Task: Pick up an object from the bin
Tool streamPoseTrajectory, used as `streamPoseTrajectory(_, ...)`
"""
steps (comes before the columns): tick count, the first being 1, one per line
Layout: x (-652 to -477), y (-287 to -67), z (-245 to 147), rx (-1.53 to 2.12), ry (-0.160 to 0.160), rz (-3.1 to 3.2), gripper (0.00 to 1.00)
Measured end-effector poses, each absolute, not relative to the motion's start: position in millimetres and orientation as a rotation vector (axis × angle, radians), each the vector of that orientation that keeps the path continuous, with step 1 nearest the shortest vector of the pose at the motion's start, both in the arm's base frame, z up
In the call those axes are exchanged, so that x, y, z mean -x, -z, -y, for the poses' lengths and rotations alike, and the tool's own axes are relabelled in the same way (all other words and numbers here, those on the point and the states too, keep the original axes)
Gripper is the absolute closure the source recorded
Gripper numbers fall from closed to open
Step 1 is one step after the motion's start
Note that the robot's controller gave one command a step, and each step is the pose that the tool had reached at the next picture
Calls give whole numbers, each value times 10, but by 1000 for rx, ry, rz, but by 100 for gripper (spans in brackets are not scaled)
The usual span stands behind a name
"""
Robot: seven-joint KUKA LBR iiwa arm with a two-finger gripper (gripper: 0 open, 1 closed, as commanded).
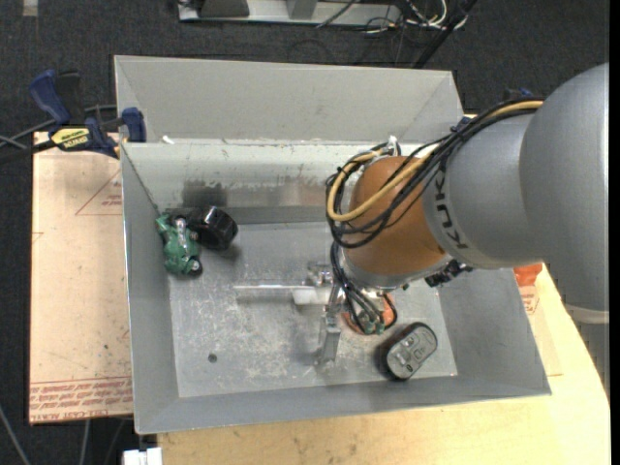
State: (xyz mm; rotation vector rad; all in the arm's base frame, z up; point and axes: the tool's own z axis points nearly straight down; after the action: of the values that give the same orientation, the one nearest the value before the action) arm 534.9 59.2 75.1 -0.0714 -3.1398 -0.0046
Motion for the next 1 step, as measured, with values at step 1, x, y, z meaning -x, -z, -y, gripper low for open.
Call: streamPoseTrajectory(1, -5156, -708, -712, 119, 6, 3139, 0)
